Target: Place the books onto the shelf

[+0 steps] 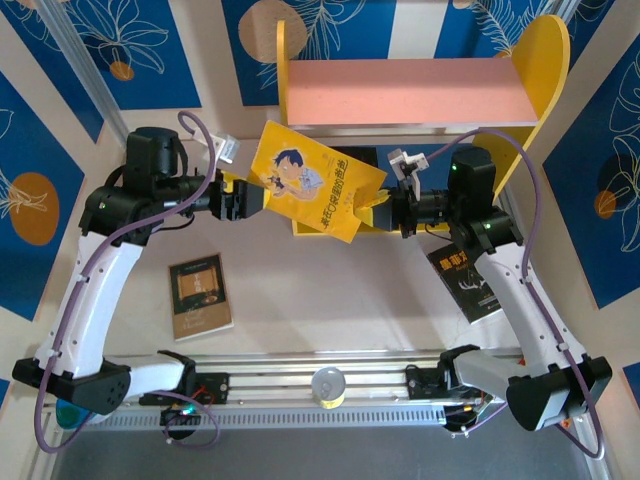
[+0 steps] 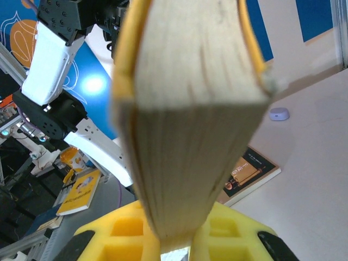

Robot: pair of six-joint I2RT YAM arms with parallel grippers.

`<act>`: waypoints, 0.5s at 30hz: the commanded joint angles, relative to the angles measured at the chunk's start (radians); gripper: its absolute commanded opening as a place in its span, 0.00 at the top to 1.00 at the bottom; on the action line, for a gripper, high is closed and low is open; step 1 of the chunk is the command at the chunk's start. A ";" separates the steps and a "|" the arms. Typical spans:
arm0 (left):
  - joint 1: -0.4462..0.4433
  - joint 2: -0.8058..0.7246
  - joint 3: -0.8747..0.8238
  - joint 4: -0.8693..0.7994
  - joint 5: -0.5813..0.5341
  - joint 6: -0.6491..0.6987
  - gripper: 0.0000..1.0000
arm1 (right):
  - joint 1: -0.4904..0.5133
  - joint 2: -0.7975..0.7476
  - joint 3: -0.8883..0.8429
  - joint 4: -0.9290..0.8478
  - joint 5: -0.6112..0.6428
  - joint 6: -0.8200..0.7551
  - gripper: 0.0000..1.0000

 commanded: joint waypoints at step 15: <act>0.013 -0.021 -0.037 0.141 0.196 -0.039 0.29 | 0.017 0.052 0.051 -0.067 -0.044 -0.080 1.00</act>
